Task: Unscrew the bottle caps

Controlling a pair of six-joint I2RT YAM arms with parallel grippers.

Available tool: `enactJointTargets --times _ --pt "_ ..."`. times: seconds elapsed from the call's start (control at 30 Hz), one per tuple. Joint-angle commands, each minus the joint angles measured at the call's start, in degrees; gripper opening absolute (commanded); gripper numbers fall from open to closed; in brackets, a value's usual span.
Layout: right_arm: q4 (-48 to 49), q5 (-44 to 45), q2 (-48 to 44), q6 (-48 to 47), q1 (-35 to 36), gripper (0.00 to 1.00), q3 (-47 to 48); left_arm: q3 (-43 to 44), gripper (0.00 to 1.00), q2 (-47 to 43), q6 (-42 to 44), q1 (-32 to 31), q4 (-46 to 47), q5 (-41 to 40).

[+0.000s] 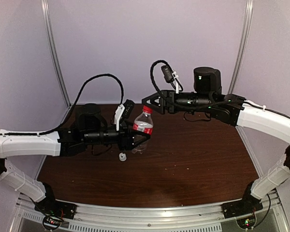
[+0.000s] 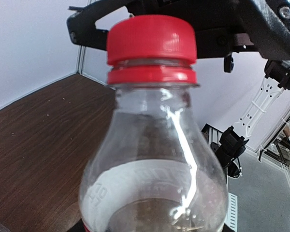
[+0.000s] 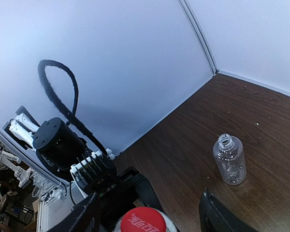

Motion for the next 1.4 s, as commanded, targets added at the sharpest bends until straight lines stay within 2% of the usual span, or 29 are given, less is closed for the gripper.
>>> enactJointTargets --times 0.0,0.3,0.53,0.8,0.97,1.17,1.37 --pt "-0.7 -0.6 0.8 0.3 0.5 0.66 1.9 1.2 0.43 0.3 -0.2 -0.3 3.3 -0.9" --pt "0.5 -0.5 1.3 0.9 0.6 0.62 -0.2 0.7 0.43 -0.1 1.0 -0.3 2.6 -1.3" --pt "1.9 -2.7 2.1 1.6 0.6 0.46 -0.4 0.7 0.43 -0.5 1.8 -0.4 2.0 -2.1" --pt "3.9 -4.0 2.3 2.0 0.6 0.32 -1.5 0.4 0.43 -0.6 2.2 -0.4 1.8 -2.5" --pt "4.2 -5.1 2.1 -1.0 0.5 0.22 -1.5 -0.1 0.43 -1.1 2.5 -0.3 2.1 -2.4" --pt "4.6 -14.0 2.7 -8.1 -0.9 0.2 -0.9 -1.8 0.43 -2.5 2.3 -0.3 5.9 3.6" --pt "6.3 -29.4 4.6 -15.9 -1.9 0.2 0.7 -3.5 0.44 -3.4 0.0 -0.3 11.7 16.9"
